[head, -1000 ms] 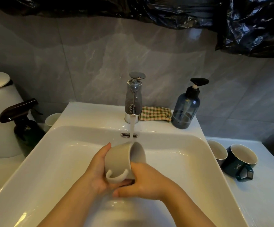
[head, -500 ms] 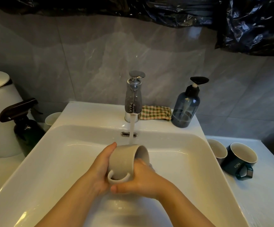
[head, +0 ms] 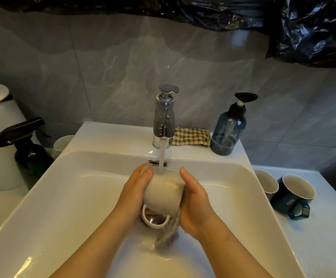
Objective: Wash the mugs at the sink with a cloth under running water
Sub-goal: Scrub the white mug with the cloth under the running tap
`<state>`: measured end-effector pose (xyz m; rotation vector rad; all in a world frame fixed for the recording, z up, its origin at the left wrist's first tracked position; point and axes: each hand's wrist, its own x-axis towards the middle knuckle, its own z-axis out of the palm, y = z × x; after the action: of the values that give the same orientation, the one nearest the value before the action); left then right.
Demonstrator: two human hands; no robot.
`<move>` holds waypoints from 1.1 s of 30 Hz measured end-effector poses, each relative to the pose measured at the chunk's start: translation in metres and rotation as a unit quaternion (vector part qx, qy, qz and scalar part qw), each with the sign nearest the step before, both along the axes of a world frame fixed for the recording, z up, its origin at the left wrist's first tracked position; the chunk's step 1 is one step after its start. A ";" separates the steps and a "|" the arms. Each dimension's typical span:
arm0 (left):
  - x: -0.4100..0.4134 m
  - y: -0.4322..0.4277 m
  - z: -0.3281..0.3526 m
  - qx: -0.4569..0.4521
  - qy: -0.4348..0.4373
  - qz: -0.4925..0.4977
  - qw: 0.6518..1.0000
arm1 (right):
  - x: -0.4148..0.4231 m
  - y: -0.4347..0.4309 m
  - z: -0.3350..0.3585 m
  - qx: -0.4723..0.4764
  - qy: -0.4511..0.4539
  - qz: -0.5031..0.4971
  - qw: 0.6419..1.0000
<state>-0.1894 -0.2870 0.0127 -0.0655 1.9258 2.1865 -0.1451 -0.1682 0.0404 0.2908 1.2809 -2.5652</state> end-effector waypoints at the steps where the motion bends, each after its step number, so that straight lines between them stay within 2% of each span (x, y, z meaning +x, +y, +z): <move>1: 0.001 0.000 0.001 0.003 0.004 -0.005 1.000 | 0.002 0.000 -0.002 0.041 0.005 0.018 0.999; 4: 0.001 -0.004 0.005 0.019 -0.007 -0.003 1.000 | 0.006 -0.003 -0.010 0.213 0.034 0.112 0.970; 6: 0.000 -0.007 0.004 0.028 -0.022 0.013 0.999 | 0.005 -0.005 -0.009 0.267 0.051 0.146 0.951; 8: 0.000 -0.008 0.003 0.031 -0.033 0.018 0.999 | 0.005 -0.006 -0.004 0.219 0.067 0.127 0.965; 10: 0.001 -0.007 0.002 0.041 -0.036 0.015 0.998 | 0.005 -0.006 0.000 0.089 0.062 0.068 0.992; 12: 0.001 -0.005 0.000 0.040 -0.035 0.007 0.999 | 0.005 -0.006 0.004 -0.009 0.029 0.017 0.999; 13: 0.001 -0.004 0.001 0.037 -0.027 0.000 0.999 | 0.004 -0.005 0.002 -0.008 0.020 0.012 1.000; 14: 0.001 -0.004 0.001 0.034 -0.016 -0.007 0.999 | 0.004 -0.004 -0.001 0.033 0.012 0.019 0.999; 17: 0.000 -0.007 0.002 0.027 0.003 -0.002 1.000 | 0.006 -0.004 -0.006 0.206 0.026 0.091 0.974; 19: -0.001 -0.009 0.004 0.023 0.021 0.000 1.000 | 0.004 -0.005 -0.008 0.223 0.050 0.112 0.967; 20: 0.000 -0.010 0.003 0.018 0.035 -0.008 0.999 | 0.003 -0.006 -0.005 0.194 0.053 0.097 0.975; 22: 0.002 -0.011 0.002 -0.005 0.078 -0.037 0.996 | -0.001 -0.002 -0.003 0.068 0.010 0.033 0.997; 24: 0.004 -0.009 0.005 -0.056 0.120 -0.070 0.989 | -0.003 0.005 0.001 -0.070 -0.052 0.005 0.996; 25: 0.005 -0.009 0.006 -0.085 0.133 -0.086 0.984 | -0.004 0.009 0.002 -0.096 -0.066 -0.006 0.993; 26: 0.005 -0.008 0.007 -0.104 0.135 -0.105 0.980 | -0.004 0.011 0.004 -0.083 -0.067 -0.010 0.994; 28: 0.005 -0.009 0.008 -0.082 0.094 -0.132 0.983 | -0.001 0.012 0.005 0.020 -0.036 -0.022 0.999; 31: 0.004 -0.009 0.010 0.038 -0.069 -0.096 0.992 | 0.003 0.006 0.006 0.233 0.049 -0.002 0.971; 33: 0.004 -0.010 0.010 0.056 -0.161 -0.076 0.983 | 0.005 0.001 0.004 0.329 0.072 0.019 0.941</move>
<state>-0.1852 -0.2970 0.0222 -0.2295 1.5783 2.0341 -0.1405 -0.1675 0.0449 0.1954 2.1498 -2.0722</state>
